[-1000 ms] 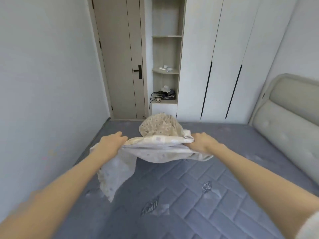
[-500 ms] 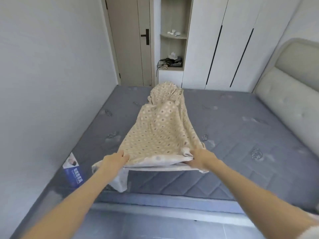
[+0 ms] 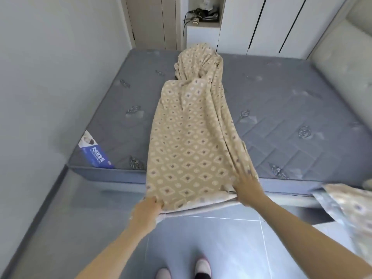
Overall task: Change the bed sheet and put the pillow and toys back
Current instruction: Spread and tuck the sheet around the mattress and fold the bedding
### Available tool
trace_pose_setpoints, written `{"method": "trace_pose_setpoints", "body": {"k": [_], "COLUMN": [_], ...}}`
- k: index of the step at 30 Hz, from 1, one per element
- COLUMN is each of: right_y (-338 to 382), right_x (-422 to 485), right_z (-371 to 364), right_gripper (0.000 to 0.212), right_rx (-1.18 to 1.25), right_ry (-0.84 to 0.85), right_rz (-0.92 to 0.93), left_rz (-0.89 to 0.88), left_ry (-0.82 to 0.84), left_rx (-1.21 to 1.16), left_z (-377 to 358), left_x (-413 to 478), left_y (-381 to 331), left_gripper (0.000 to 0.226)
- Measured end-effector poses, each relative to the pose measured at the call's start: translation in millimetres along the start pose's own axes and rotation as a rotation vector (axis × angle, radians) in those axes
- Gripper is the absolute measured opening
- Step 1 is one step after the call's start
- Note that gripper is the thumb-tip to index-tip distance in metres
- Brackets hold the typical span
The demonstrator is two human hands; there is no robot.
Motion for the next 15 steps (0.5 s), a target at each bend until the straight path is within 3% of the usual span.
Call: {"method": "trace_pose_setpoints", "body": {"k": [3,6,9,12,15], "right_y": [-2.2,-13.7,-16.3,-10.7,-7.6], "right_x": [-8.6,-14.6,-21.4,-27.9,-35.3], "right_z": [-13.2,-18.6,-22.8,-36.6,-57.7], "right_gripper": [0.046,0.062,0.064,0.049,0.072], "right_rx": [-0.025,0.007,0.020,0.025,0.183], "right_ry": [0.053,0.042,0.074,0.198,0.332], "right_rz": [-0.039,-0.093,-0.117,-0.111,-0.163], "left_rz": [0.311,0.456,0.366,0.207,0.127], "left_ry": [-0.085,-0.111,-0.177,-0.136,-0.108], "left_rx": [-0.179,-0.322,-0.390,-0.108,-0.095], "left_z": [-10.8,-13.7,-1.4,12.8,8.4], "left_x": [-14.5,-21.9,-21.4,-21.1,-24.2], "left_y": [27.7,60.5,68.8,46.6,23.4], "left_gripper": [0.029,0.030,0.033,0.027,0.025]}}
Point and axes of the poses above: each hand's wrist, its own x-axis towards the middle knuckle, its own z-axis out of the back of the hand, y = z × x, the point moved 8 cm from there along x, towards the middle knuckle, and after that the axes turned 1 degree about -y, right-handed, at the moved point
